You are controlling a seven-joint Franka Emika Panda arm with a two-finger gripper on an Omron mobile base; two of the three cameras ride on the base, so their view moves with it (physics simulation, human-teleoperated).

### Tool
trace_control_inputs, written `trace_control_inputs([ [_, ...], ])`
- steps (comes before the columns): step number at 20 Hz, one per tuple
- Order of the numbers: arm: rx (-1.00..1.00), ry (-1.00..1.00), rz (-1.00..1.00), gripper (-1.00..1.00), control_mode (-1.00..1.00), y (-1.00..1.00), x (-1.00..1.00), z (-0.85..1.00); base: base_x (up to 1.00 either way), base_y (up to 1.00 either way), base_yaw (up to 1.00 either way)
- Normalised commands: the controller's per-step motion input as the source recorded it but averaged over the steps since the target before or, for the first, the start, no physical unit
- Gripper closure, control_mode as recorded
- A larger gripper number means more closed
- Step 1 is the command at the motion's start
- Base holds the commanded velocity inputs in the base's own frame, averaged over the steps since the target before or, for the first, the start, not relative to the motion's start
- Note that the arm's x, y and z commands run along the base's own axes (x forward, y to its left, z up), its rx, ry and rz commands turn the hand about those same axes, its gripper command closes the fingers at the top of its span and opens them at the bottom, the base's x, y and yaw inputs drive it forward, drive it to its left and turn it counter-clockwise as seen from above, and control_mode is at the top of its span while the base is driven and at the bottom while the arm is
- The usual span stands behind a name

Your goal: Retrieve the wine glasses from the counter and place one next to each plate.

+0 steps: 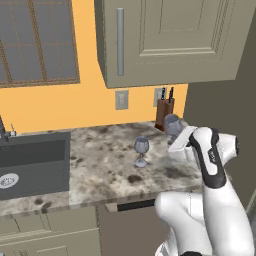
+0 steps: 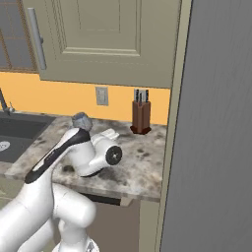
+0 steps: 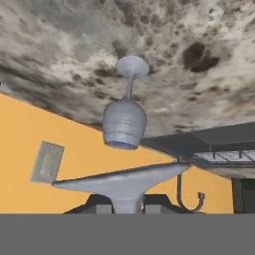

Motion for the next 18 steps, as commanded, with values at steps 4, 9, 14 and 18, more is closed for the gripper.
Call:
trace_control_inputs([
  [4,-0.03,0.27,0.0,1.0,-1.0,0.27,-0.51,0.9,0.0,0.0,0.0],
  [9,-0.1,0.0,-0.01,1.0,-1.0,0.11,-0.7,0.58,0.0,0.0,0.0],
  [14,-0.09,-0.24,0.0,1.0,-1.0,0.0,-0.86,0.4,0.0,0.0,0.0],
  [18,-0.02,-0.15,0.0,1.0,-1.0,0.02,-0.72,0.82,0.0,0.0,0.0],
])
